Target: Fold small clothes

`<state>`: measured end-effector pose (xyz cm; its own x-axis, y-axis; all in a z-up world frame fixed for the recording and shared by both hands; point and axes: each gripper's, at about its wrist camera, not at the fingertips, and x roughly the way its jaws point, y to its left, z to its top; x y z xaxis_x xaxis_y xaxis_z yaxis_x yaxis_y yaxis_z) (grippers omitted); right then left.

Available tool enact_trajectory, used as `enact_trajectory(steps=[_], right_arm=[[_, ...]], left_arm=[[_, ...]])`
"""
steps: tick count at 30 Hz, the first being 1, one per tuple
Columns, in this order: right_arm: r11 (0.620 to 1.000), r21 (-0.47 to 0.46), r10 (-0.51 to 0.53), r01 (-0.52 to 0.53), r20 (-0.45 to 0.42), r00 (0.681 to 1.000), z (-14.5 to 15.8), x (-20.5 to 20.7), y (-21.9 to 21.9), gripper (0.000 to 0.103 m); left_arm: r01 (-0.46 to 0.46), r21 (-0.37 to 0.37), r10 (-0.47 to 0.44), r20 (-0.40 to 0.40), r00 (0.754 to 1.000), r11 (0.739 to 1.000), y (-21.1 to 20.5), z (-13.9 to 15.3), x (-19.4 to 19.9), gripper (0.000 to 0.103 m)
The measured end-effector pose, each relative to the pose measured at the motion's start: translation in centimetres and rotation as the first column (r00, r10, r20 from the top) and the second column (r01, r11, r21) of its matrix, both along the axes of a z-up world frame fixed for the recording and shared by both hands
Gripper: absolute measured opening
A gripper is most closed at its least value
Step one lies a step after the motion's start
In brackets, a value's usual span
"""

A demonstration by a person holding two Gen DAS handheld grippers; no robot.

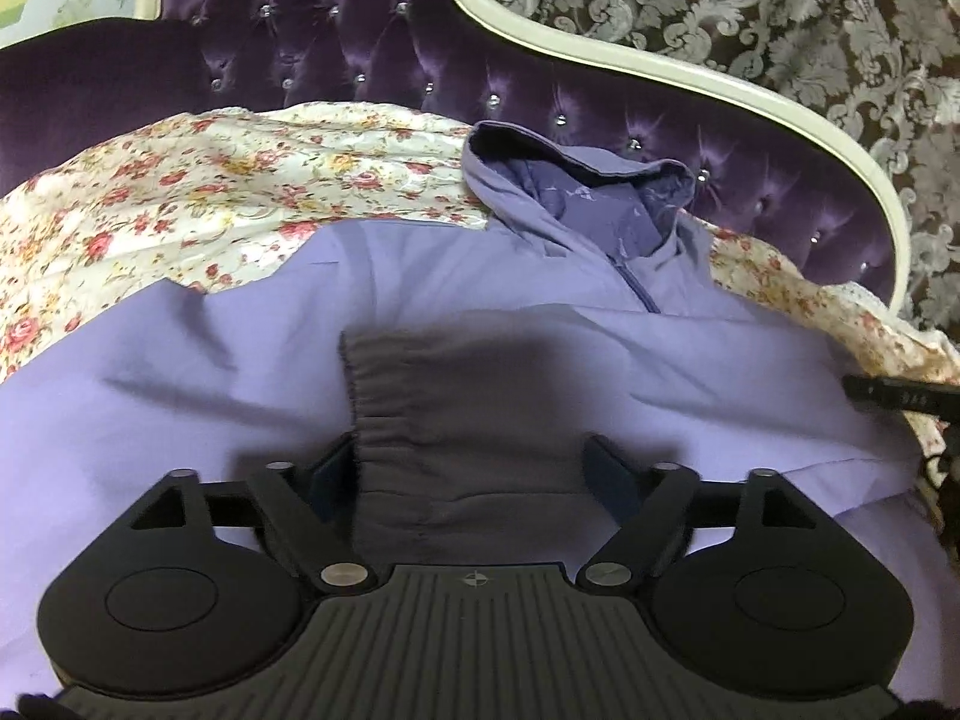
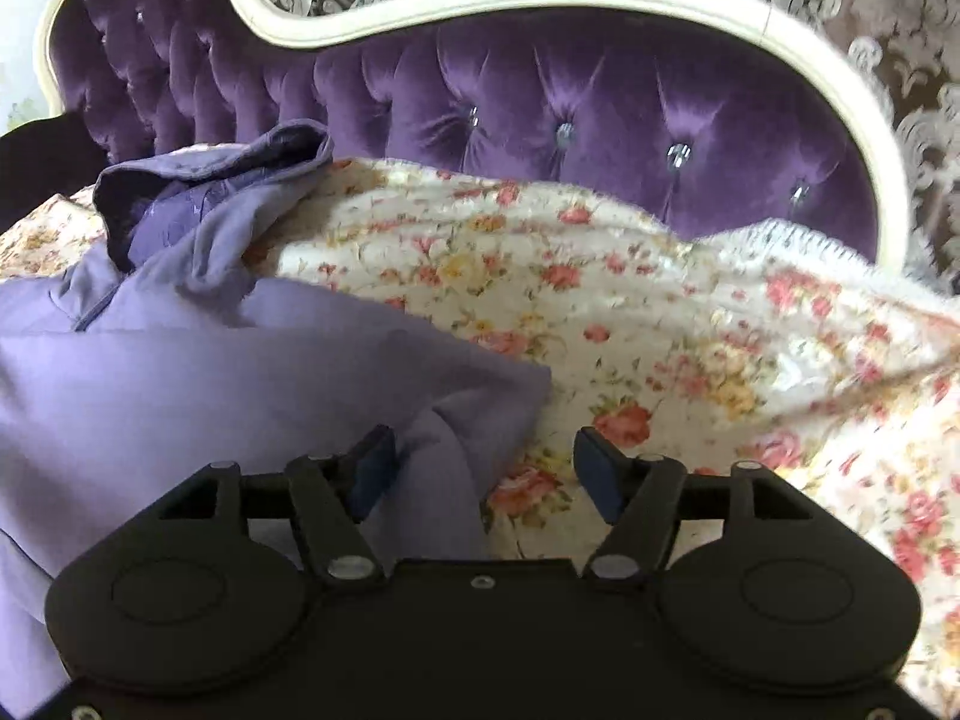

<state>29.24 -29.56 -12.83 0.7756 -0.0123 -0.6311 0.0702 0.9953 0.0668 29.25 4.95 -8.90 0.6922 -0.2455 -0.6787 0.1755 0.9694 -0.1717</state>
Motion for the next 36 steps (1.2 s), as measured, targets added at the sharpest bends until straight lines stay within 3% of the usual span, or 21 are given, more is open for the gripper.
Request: enact_trajectory(steps=[1, 5, 8, 12, 17, 25, 31, 36], right_arm=[[1.000, 0.006, -0.004, 0.004, 0.018, 1.000, 0.5, -0.5, 0.3, 0.070], [1.000, 0.011, 0.026, -0.028, 0.145, 0.989, 3.5, -3.0, 2.2, 0.100], [0.995, 0.019, 0.088, -0.094, 0.198, 0.976, 4.8, -4.2, 4.3, 0.102], [0.980, 0.064, 0.172, -0.190, 0.216, 0.961, 5.3, -5.1, 7.6, 0.102], [0.952, 0.100, 0.262, -0.290, 0.224, 0.939, 4.5, -5.6, 12.2, 0.102], [0.920, 0.089, 0.361, -0.383, 0.193, 0.912, 2.6, -5.8, 16.9, 0.102], [0.927, 0.097, 0.348, -0.363, 0.142, 0.927, 1.0, -5.1, 18.0, 0.102], [0.930, 0.094, 0.342, -0.354, 0.126, 0.931, 0.6, -4.7, 18.5, 0.102]], left_arm=[[0.000, -0.005, 0.000, 0.005, 1.000, 1.000, 0.1, 0.2, -0.1, 0.083], [-0.021, -0.080, 0.025, 0.049, 0.998, 0.997, 1.6, 1.2, -1.7, 0.088], [-0.045, -0.115, 0.055, 0.090, 0.994, 0.992, 3.4, 1.7, -3.6, 0.098], [-0.094, -0.121, 0.106, 0.096, 0.990, 0.988, 6.4, 1.8, -6.1, 0.098], [-0.197, -0.155, 0.207, 0.049, 0.977, 0.968, 11.4, 1.1, -9.3, 0.099], [-0.397, -0.254, 0.405, -0.023, 0.914, 0.882, 19.8, -0.8, -14.4, 0.103], [-0.491, -0.320, 0.495, -0.076, 0.866, 0.810, 25.1, -2.2, -17.0, 0.103], [-0.535, -0.465, 0.517, -0.179, 0.837, 0.705, 28.3, -4.5, -17.8, 0.103]])
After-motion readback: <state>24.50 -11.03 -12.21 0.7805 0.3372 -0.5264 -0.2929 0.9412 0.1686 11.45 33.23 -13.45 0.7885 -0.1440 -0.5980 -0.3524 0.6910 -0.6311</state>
